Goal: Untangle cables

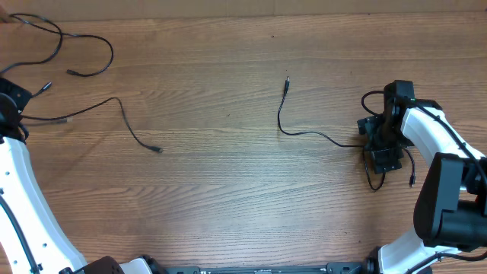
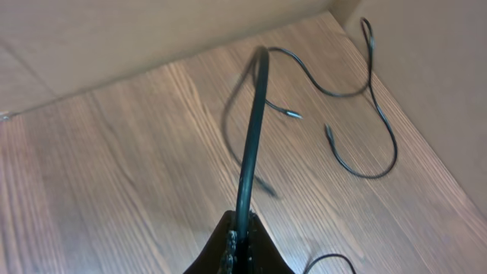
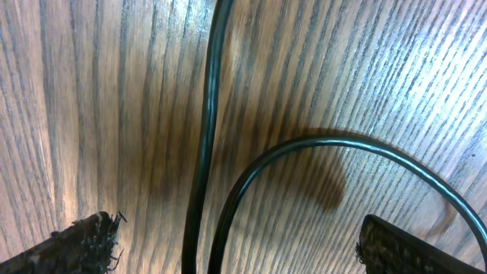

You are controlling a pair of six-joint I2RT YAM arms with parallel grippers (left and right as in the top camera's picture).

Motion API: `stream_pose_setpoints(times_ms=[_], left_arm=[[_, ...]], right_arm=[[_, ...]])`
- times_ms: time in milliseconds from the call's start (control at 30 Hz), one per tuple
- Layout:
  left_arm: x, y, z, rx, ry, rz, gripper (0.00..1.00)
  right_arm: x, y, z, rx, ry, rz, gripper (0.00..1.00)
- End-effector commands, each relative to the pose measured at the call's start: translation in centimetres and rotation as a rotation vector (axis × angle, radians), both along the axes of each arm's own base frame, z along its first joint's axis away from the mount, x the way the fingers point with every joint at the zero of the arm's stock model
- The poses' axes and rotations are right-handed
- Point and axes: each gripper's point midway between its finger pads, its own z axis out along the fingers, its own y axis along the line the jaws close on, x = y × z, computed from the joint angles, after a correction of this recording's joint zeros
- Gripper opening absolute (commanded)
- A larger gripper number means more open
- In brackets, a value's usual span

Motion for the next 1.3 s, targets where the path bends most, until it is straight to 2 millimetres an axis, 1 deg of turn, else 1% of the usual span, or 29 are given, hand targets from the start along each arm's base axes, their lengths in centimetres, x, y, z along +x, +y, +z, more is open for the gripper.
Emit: stream_pose_setpoints(times_ms=[0,133,300,333,367,467,567,667,767,800,900,933,1000,1067,1100,1200,1233,1267], left_arm=[[-3.1,1.7,4.2,0.071,-0.094,0.104,0.04],[-6.6,4.0,5.5,0.073,-0.156,0.244,0.04],[-10.6,7.2,5.4,0.044,-0.212,0.41,0.04],[-11.6,8.2,5.5,0.05,-0.221,0.45,0.04],[-11.8,8.5,5.6,0.057,-0.227,0.462,0.04],[-12.9,10.6,6.5,0.113,-0.246,0.505,0.04],[-13.2,12.2,7.1,0.154,-0.269,0.521,0.04],[-12.6,13.4,6.8,0.163,-0.273,0.521,0.04],[-10.8,14.6,5.5,0.156,-0.236,0.446,0.04],[-10.0,14.8,4.7,0.145,-0.217,0.407,0.04],[-7.5,15.4,1.8,0.095,-0.139,0.26,0.04],[-6.4,15.5,0.4,0.072,-0.108,0.187,0.04],[-4.1,15.3,-2.3,0.026,-0.064,0.044,0.04],[-2.6,15.0,-4.2,-0.019,-0.05,-0.031,0.04],[-1.9,14.8,-5.4,-0.057,-0.046,-0.052,0.04],[-0.1,13.6,-8.2,-0.159,-0.047,-0.085,0.04],[0.8,12.7,-9.3,-0.199,-0.035,-0.113,0.04],[1.3,12.1,-10.0,-0.218,-0.023,-0.127,0.04]], right_arm=[[-0.1,-0.2,-0.1,-0.017,0.002,0.003,1.0],[0.2,-0.3,-0.1,-0.019,-0.01,0.003,1.0],[1.0,-0.4,0.0,-0.023,-0.043,0.003,1.0],[1.3,-0.4,0.0,-0.024,-0.054,0.003,1.0],[1.5,-0.4,0.0,-0.025,-0.062,0.002,1.0],[2.0,-0.5,0.1,-0.029,-0.083,0.002,1.0],[2.4,-0.6,0.1,-0.031,-0.1,0.002,1.0],[2.8,-0.6,0.2,-0.032,-0.114,0.002,1.0],[2.8,-0.6,0.2,-0.032,-0.113,0.002,1.0],[2.8,-0.6,0.2,-0.032,-0.113,0.002,1.0],[2.8,-0.6,0.2,-0.032,-0.113,0.002,1.0],[2.8,-0.6,0.2,-0.032,-0.113,0.002,1.0],[2.8,-0.6,0.2,-0.032,-0.113,0.002,1.0],[2.8,-0.6,0.2,-0.032,-0.113,0.002,1.0],[2.8,-0.6,0.2,-0.032,-0.113,0.002,1.0],[2.8,-0.6,0.2,-0.032,-0.113,0.002,1.0],[2.8,-0.6,0.2,-0.032,-0.113,0.002,1.0],[2.8,-0.6,0.2,-0.032,-0.113,0.002,1.0]])
